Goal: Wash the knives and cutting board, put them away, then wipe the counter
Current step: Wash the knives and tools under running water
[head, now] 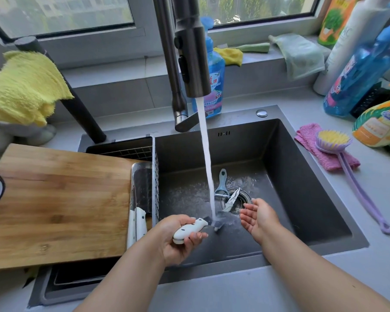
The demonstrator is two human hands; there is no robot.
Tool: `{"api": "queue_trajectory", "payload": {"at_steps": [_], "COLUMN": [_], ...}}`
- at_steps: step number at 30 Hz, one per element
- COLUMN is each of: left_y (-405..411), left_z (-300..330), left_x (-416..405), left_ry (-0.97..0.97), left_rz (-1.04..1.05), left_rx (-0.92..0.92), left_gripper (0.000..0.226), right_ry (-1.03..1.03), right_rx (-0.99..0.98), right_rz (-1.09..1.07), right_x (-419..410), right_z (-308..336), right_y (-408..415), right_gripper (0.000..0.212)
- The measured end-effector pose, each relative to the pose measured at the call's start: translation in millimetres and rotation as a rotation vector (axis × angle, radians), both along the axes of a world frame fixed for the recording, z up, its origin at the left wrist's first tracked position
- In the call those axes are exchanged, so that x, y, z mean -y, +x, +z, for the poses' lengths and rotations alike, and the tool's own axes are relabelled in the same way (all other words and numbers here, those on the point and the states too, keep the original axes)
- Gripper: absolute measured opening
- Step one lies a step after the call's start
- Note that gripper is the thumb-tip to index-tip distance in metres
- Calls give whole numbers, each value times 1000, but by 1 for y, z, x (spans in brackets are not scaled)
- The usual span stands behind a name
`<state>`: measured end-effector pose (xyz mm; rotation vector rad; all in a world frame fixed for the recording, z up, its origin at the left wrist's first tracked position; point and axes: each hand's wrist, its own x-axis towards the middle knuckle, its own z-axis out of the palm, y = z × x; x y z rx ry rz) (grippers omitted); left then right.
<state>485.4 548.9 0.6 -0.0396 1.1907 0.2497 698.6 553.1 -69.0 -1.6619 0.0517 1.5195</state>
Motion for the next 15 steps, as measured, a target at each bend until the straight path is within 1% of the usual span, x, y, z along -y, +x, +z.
{"api": "queue_trajectory", "payload": {"at_steps": [15], "left_y": [-3], "left_z": [6], "left_x": [2], "left_ry": [49], "left_rz": [-65], "left_rx": [-66], "left_gripper": [35], "right_ry": [-1], "right_rx": [1], "right_rz": [20], "right_x": [1], "right_z": [-1], "right_y": [0], "right_gripper": [28]}}
